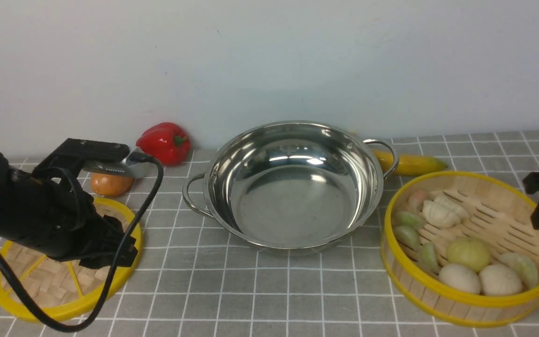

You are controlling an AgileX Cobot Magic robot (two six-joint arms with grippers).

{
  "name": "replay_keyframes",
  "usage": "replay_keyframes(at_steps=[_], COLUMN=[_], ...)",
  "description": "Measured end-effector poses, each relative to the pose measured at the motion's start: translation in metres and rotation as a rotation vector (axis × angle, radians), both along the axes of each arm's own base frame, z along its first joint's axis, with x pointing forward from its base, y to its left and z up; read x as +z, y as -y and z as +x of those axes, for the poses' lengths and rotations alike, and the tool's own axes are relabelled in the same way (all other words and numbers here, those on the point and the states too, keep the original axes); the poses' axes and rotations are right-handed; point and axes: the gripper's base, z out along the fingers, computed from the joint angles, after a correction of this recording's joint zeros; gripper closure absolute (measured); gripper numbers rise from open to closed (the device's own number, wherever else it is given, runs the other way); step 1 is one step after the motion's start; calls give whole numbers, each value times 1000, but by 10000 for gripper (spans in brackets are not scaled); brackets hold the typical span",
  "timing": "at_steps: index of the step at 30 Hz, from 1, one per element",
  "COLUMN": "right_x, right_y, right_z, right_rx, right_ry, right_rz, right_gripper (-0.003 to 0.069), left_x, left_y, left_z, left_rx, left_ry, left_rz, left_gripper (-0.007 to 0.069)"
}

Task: Place the steamer in the pot on the grey tablecloth, and put the lid on the steamer.
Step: 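Reach for and grasp the rim of the bamboo steamer holding the buns with the right gripper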

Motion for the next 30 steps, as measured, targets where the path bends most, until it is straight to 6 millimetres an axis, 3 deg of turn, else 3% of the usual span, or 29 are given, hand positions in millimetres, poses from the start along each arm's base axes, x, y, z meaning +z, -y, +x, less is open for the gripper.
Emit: replay_keyframes(at_steps=[9, 15, 22, 25, 28, 30], right_x=[-1, -2, -26, -38, -39, -35], right_y=[2, 4, 6, 7, 7, 9], right_z=[-1, 0, 7, 11, 11, 9], right_rx=[-6, -14, -19, -26, -14, -14], right_ry=[-9, -9, -52, -59, -65, -62], right_rz=[-24, -44, -43, -45, -55, -77], right_gripper=[419, 419, 419, 447, 559, 594], left_x=[4, 4, 4, 4, 4, 4], left_y=[-26, -30, -30, -30, -30, -31], left_z=[-5, -5, -4, -4, -4, -4], left_rx=[227, 292, 291, 291, 290, 290], left_ry=[-13, -12, -9, -9, -8, -8], left_rz=[226, 254, 258, 258, 260, 261], left_gripper=[382, 382, 382, 382, 382, 382])
